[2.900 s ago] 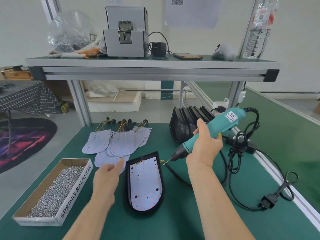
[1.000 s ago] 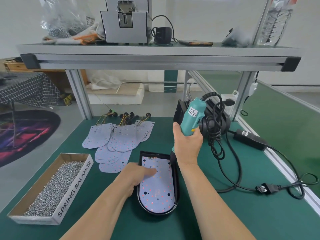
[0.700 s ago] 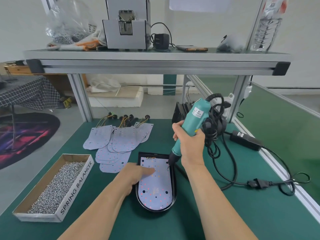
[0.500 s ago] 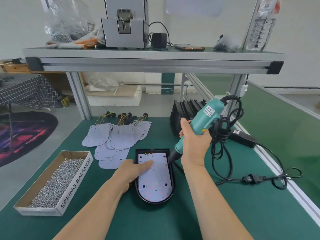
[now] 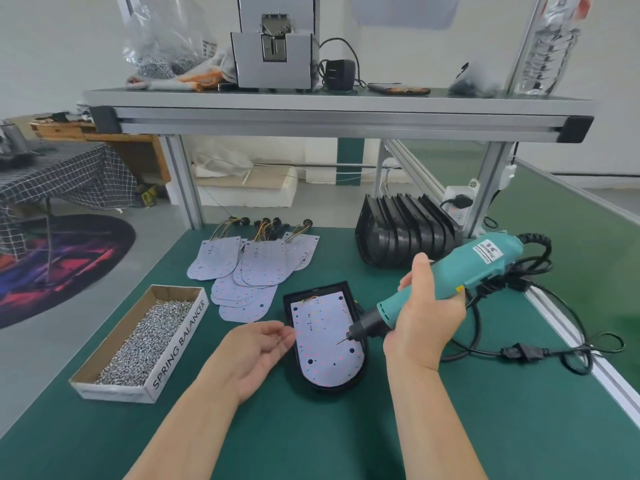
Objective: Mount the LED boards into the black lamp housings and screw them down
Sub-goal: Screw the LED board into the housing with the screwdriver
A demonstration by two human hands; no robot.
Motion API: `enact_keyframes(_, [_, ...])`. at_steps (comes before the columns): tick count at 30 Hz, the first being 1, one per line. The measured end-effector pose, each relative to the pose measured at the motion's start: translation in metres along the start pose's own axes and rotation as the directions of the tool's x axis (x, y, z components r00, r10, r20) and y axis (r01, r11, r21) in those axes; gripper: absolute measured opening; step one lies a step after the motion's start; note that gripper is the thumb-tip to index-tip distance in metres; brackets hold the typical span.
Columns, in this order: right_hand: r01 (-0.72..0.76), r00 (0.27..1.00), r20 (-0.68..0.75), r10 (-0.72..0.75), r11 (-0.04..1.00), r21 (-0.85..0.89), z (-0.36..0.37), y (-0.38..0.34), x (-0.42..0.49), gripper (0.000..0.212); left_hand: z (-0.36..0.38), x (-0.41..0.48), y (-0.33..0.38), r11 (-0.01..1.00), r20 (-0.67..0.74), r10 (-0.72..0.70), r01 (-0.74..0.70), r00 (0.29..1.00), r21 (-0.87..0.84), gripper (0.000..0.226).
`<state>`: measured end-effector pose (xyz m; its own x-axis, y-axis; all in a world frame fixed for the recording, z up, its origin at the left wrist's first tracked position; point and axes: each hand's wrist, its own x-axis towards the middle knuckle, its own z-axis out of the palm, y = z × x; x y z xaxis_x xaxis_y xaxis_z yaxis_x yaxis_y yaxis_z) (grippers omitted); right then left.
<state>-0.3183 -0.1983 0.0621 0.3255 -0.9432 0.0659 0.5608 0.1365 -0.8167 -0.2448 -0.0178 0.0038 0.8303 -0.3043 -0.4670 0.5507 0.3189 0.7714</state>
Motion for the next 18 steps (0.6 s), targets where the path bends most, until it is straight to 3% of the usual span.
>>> enact_keyframes(6, [0.013,1.000,0.013,-0.013,0.999,0.033,0.008,-0.007,-0.018,0.013,0.008,-0.017,-0.003,0.987,0.084,-0.039,0.052,0.996,-0.153,0.013])
enact_keyframes(9, [-0.002,1.000,0.017,0.001,0.999,0.048,0.009,-0.008,-0.024,0.014,0.016,-0.027,-0.007,0.989,0.097,-0.098,0.108,0.990,-0.101,0.008])
enact_keyframes(14, [0.014,1.000,0.027,-0.016,0.997,0.070,0.008,-0.013,-0.026,0.013,0.019,-0.036,-0.017,0.962,0.158,-0.220,0.241,0.963,-0.130,0.020])
enact_keyframes(18, [0.056,0.998,0.027,-0.058,0.996,0.071,0.008,-0.015,-0.026,0.013,0.020,-0.039,-0.021,0.940,0.217,-0.237,0.279,0.947,-0.195,0.038])
